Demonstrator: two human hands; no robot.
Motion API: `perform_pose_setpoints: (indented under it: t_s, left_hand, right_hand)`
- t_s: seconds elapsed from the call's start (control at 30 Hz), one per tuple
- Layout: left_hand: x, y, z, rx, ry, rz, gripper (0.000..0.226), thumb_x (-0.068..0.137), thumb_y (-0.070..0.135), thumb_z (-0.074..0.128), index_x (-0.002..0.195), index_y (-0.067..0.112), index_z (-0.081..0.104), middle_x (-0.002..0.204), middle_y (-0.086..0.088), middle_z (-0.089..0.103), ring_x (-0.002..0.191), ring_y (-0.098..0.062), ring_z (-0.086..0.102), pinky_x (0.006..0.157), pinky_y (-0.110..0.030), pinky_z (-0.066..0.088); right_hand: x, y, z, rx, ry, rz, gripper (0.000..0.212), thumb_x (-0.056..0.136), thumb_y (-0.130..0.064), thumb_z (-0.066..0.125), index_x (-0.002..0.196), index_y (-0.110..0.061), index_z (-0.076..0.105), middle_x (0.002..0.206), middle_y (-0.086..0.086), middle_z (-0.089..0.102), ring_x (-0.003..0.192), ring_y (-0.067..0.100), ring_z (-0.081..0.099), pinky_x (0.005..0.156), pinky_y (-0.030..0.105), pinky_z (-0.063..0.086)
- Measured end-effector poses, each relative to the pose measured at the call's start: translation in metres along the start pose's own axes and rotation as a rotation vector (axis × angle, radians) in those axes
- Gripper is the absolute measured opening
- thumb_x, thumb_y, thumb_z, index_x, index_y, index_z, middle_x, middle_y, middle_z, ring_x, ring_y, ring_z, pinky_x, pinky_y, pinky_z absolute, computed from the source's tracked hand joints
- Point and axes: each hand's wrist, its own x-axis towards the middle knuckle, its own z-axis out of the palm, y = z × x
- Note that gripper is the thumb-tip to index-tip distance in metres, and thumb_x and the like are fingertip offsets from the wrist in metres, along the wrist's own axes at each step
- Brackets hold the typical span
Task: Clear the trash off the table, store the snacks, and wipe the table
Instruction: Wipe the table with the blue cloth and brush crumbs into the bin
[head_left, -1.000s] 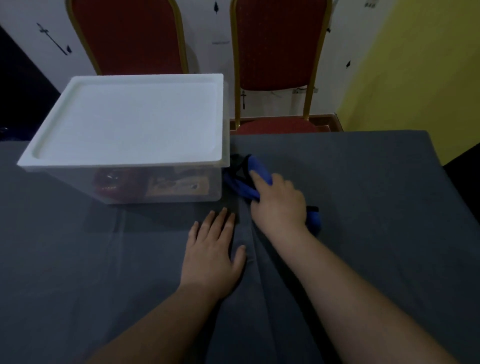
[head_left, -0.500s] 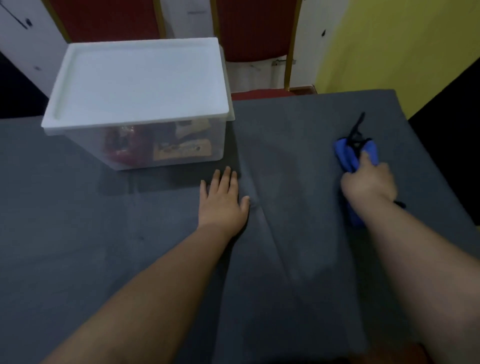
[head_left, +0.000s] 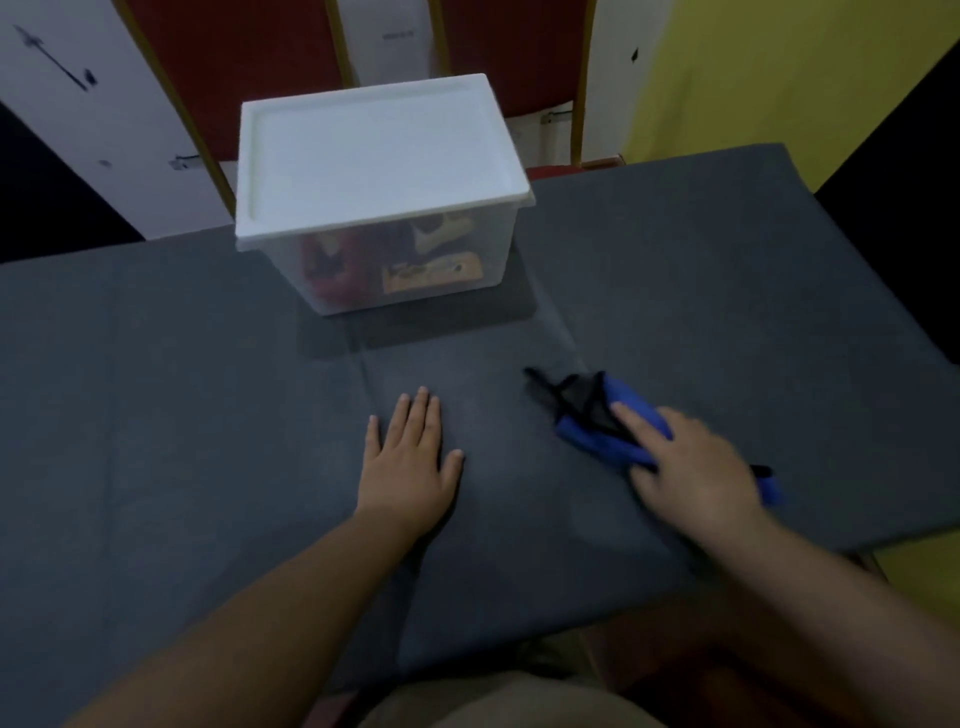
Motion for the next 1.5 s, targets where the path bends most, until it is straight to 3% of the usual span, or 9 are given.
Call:
perform_pose_setpoints:
  t_s: [0.2,0.4,0.6,0.8,1.0,1.07,1.13,1.37,1.5]
  left_hand:
    - [-0.034,-0.028,0.010,0.010,0.001,0.011,0.087,0.073,0.058,-0.014,0.149,0.017,-0.011,0.157,0.003,-0.017,0.144,-0.012,-0.018,0.114,-0.037,-0.015]
    - [-0.058,-0.050,0.013,0.009,0.004,0.014,0.081,0.077,0.051,-0.016,0.149,0.016,-0.010,0.158,0.003,-0.014,0.144,-0.013,-0.016,0.113,-0.035,-0.015]
    - [-0.075,-0.050,0.008,-0.208,0.001,-0.089,0.059,0.101,0.037,0.019,0.150,0.015,-0.004,0.159,0.003,-0.010,0.145,-0.011,-0.011,0.115,-0.032,-0.010]
    - [-0.088,-0.032,0.004,-0.767,0.090,-0.098,0.054,0.094,0.045,0.027,0.146,0.035,0.023,0.141,0.007,0.045,0.128,-0.019,0.042,0.109,-0.041,0.034]
    - [-0.094,0.002,-0.023,-1.575,-0.228,-0.251,0.037,0.099,0.035,0.039,0.135,0.026,0.044,0.120,0.003,0.063,0.106,-0.014,0.061,0.087,-0.027,0.053]
    - [-0.095,0.008,-0.035,-1.591,-0.239,-0.256,0.028,0.099,0.031,0.041,0.123,0.024,0.053,0.110,0.005,0.065,0.096,-0.009,0.063,0.068,-0.016,0.052]
    - [-0.092,0.007,-0.040,-1.625,-0.222,-0.287,0.028,0.097,0.032,0.046,0.122,0.023,0.055,0.112,0.002,0.067,0.098,-0.014,0.064,0.074,-0.023,0.053]
    - [-0.091,0.011,-0.056,-1.464,-0.080,-0.283,0.028,0.096,0.028,0.049,0.122,0.019,0.055,0.110,0.003,0.065,0.098,-0.014,0.064,0.078,-0.026,0.055]
    - [-0.089,0.014,-0.057,-1.414,-0.018,-0.288,0.025,0.097,0.026,0.047,0.121,0.022,0.055,0.113,0.002,0.065,0.100,-0.013,0.063,0.078,-0.026,0.054]
  right_hand:
    - [0.028,-0.014,-0.018,0.147,-0.036,0.491,0.062,0.094,-0.034,0.040,0.151,-0.030,0.015,0.135,0.017,0.040,0.110,0.035,0.048,0.080,0.037,0.044]
    - [0.039,-0.137,-0.023,0.166,-0.057,0.253,0.065,0.092,-0.036,0.045,0.150,-0.032,0.016,0.133,0.013,0.040,0.114,0.032,0.046,0.087,0.038,0.043]
    - [-0.007,-0.190,-0.010,0.204,-0.092,0.034,0.065,0.094,-0.044,0.042,0.150,-0.033,0.010,0.133,0.007,0.038,0.113,0.025,0.044,0.088,0.036,0.040]
    - [-0.031,-0.191,-0.015,0.594,-0.203,0.088,0.066,0.089,-0.053,0.051,0.146,-0.044,0.020,0.139,-0.001,0.037,0.121,0.019,0.045,0.088,0.030,0.045]
    - [-0.031,-0.178,-0.029,1.206,-0.304,0.068,0.067,0.081,-0.035,0.069,0.139,-0.042,0.038,0.133,-0.007,0.054,0.112,0.010,0.057,0.090,0.027,0.050]
    - [-0.031,-0.172,-0.036,1.349,-0.370,0.061,0.070,0.081,-0.026,0.072,0.139,-0.038,0.036,0.130,-0.012,0.054,0.111,0.006,0.056,0.082,0.018,0.051]
    - [-0.030,-0.165,-0.043,1.424,-0.404,0.062,0.074,0.079,-0.021,0.075,0.137,-0.039,0.033,0.126,-0.015,0.051,0.106,0.000,0.055,0.072,0.011,0.051]
    - [-0.014,-0.138,-0.051,1.495,-0.467,0.148,0.057,0.069,-0.016,0.083,0.119,-0.022,0.055,0.113,0.002,0.067,0.100,0.020,0.065,0.085,0.037,0.054]
    - [-0.006,-0.121,-0.052,1.490,-0.451,0.267,0.036,0.079,-0.010,0.071,0.113,-0.019,0.061,0.102,0.003,0.071,0.091,0.023,0.067,0.072,0.035,0.054]
